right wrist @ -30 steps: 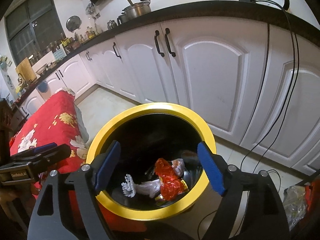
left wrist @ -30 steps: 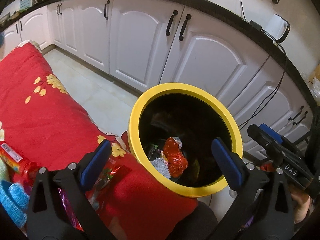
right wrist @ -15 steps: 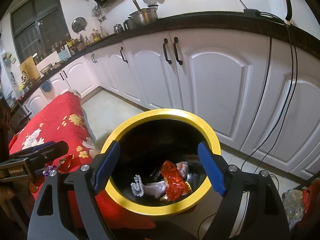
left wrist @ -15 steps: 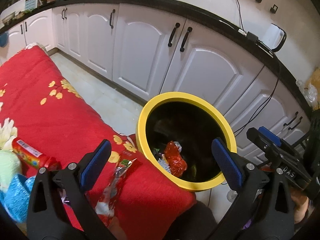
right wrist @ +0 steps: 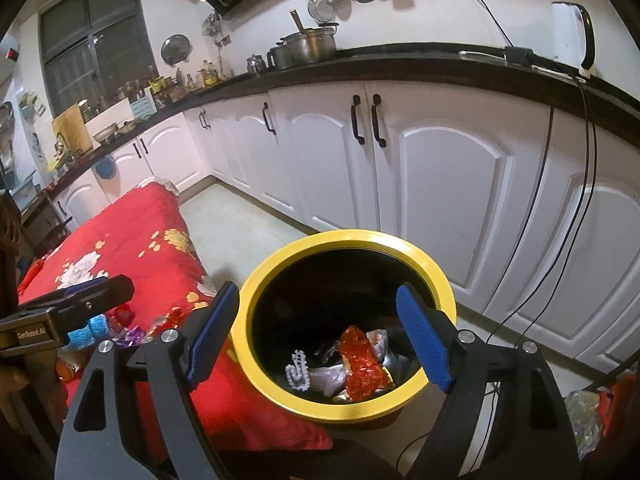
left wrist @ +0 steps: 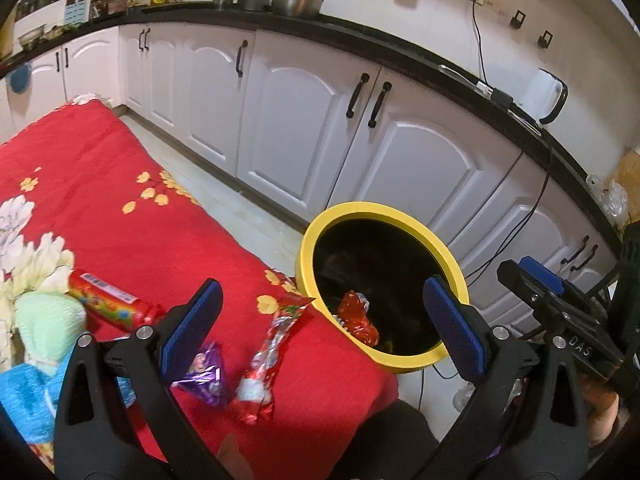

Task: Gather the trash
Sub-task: 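Move both tools back over the bed toward the remaining trash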

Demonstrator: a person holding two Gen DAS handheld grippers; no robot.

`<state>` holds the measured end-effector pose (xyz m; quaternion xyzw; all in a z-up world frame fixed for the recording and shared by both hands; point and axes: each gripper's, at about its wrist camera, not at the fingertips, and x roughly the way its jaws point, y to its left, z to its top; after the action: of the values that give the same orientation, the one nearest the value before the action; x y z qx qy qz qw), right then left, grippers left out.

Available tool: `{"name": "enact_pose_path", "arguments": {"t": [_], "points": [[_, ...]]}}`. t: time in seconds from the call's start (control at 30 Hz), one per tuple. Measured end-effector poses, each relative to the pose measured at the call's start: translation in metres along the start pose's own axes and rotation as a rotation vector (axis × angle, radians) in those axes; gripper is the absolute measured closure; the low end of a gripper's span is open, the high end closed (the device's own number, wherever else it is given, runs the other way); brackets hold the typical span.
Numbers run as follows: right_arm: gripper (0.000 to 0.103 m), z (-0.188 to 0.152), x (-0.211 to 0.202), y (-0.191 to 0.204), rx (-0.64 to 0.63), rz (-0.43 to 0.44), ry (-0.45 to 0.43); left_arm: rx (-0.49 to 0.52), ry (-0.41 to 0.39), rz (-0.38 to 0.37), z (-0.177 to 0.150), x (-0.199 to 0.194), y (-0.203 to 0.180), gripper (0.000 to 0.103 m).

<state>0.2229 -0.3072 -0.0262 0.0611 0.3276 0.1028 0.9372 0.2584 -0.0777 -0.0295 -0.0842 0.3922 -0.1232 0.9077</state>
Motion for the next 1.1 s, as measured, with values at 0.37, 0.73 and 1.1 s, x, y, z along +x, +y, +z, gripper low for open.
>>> {"name": "enact_pose_path", "arguments": {"t": [0.37, 0.73, 1.1], "points": [[0.016, 0.002, -0.018, 0.023, -0.028, 0.018, -0.032, -0.023, -0.042, 0.014, -0.008, -0.029, 0.018, 0.011], [0.015, -0.001, -0.03, 0.049, -0.071, 0.048, -0.037, -0.033, -0.075, 0.037, -0.011, -0.055, 0.035, 0.011], [0.014, -0.005, -0.031, 0.08, -0.126, 0.092, -0.028, -0.055, -0.103, 0.081, -0.017, -0.08, 0.064, 0.011]]}}
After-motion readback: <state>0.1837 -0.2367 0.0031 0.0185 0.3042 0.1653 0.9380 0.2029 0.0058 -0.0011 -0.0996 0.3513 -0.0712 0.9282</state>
